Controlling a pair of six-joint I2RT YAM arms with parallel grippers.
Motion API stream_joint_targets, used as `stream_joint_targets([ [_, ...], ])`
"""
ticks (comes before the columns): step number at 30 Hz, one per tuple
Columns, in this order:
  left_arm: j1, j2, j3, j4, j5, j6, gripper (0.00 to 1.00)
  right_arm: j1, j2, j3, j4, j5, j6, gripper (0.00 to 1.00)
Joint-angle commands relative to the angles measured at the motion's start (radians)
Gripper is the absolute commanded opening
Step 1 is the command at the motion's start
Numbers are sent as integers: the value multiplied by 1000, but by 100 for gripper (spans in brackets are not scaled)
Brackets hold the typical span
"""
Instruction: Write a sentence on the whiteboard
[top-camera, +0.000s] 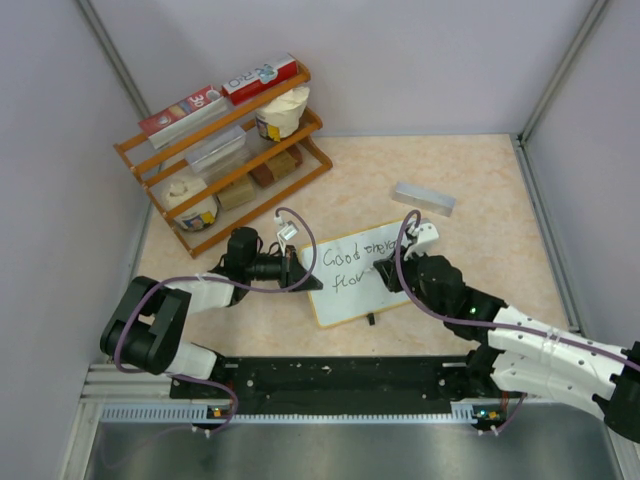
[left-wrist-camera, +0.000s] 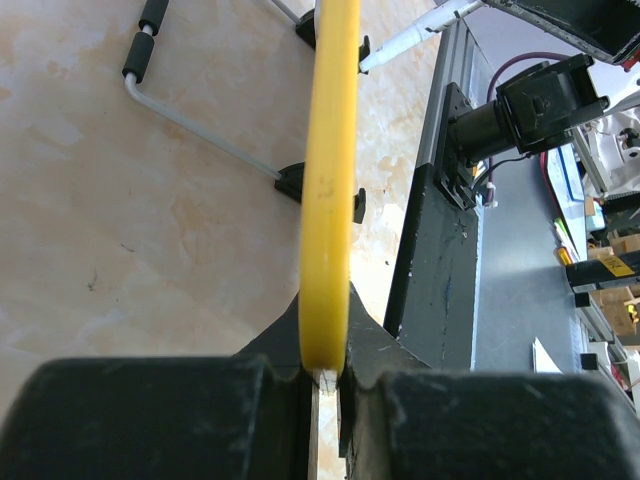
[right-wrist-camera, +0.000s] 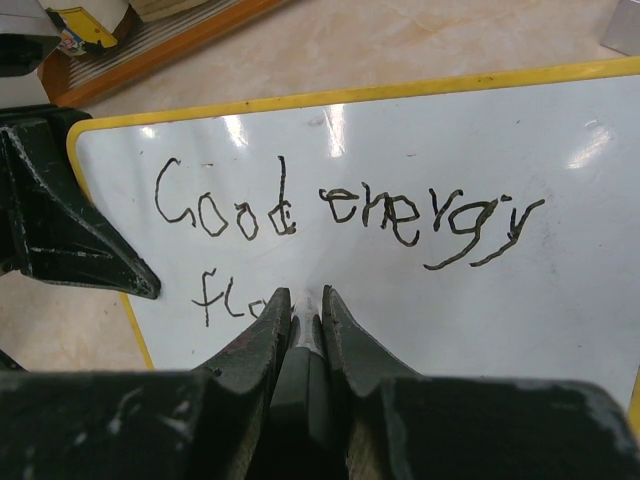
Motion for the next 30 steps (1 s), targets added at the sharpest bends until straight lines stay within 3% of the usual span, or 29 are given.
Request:
stream_joint_targets([
  [1,-9,1,14,-27,-41,57,0,-5,2,25,32,24,-15,0],
  [30,-11,-1,14,-29,-43,57,0,-7,-22,-21,-41,-15,5,0],
])
